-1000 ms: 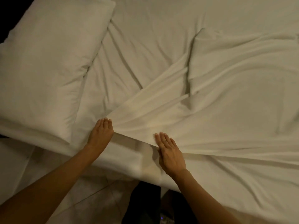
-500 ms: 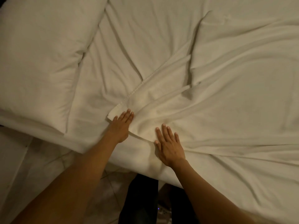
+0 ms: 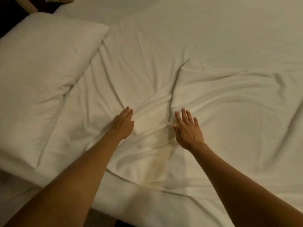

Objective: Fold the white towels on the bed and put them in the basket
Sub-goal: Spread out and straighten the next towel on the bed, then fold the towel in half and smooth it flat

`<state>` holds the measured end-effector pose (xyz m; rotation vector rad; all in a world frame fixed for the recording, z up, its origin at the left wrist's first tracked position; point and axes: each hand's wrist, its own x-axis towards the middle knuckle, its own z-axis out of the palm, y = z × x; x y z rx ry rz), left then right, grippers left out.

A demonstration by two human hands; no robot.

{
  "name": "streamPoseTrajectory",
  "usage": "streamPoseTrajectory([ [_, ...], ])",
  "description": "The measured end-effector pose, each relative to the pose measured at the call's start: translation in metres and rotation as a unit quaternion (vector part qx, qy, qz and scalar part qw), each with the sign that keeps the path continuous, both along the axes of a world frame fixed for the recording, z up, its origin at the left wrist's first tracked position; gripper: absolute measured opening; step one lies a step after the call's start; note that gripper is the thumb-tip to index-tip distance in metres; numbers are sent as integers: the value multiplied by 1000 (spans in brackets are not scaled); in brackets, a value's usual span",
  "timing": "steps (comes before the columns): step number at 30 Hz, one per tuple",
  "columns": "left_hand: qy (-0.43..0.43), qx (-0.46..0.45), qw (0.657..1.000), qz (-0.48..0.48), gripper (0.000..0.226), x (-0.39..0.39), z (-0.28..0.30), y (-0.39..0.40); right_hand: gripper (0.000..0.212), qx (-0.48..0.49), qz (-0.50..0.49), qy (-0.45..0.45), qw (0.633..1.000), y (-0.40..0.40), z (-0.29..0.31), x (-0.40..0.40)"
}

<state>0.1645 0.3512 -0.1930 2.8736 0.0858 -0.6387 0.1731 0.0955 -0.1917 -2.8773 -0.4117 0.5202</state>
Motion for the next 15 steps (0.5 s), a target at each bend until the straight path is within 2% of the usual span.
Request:
streamPoseTrajectory([
  [6,-16,10,998,-55,61,72,-34,-40,57,-54,22,-34,998,-10,-13,103],
  [11,-55,-39,995,-79,62,108,-56,-57,56,-73,63,-53,994,13,-24,180],
  [15,-41,-66,995,-64,65,118,-84,-64,55,-101,99,-48,989,34,-34,235],
])
